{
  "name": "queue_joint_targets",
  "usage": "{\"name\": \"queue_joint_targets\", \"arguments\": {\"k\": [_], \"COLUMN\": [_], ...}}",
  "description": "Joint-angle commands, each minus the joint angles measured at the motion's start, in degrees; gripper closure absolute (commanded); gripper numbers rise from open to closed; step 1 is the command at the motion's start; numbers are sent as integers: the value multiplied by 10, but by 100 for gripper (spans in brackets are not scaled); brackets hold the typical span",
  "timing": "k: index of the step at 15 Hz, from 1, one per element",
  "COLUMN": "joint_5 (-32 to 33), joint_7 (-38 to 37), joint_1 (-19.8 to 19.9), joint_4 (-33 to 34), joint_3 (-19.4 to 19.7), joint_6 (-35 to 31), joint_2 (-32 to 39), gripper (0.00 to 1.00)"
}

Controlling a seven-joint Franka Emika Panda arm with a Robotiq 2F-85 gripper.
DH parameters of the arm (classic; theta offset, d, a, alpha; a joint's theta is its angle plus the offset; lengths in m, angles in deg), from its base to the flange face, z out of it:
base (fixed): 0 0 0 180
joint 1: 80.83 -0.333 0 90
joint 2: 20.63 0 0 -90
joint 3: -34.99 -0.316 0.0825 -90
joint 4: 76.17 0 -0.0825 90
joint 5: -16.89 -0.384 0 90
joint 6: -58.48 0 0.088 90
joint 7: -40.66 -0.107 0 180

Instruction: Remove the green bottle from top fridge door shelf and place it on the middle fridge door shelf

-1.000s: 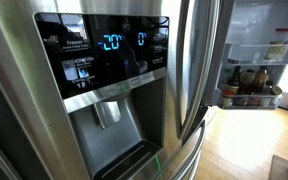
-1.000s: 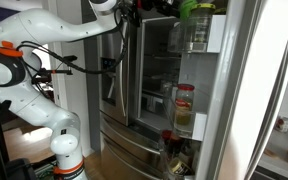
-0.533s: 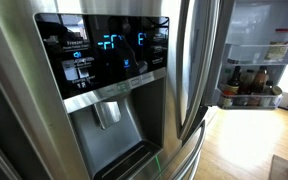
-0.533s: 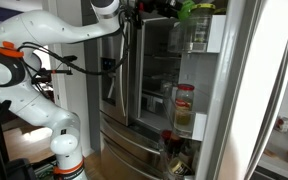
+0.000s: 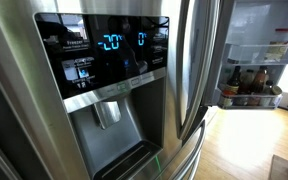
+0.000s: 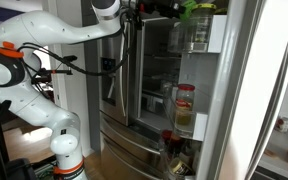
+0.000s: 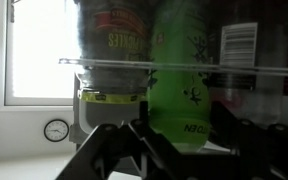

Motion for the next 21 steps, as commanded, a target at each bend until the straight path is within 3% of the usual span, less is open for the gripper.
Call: {"name": "queue_joint_targets", "arguments": {"k": [1,6,21], "joint_5": [-9,-12,26], "joint_7": [4,10,40], "joint_1": [2,-2,25], "joint_4": [-18,-9,-1], "joint_3": [3,-4,-51], "joint_6": [-20,-26,-59], "joint_2": [-9,-17,-54], "gripper": [62,67,67]}}
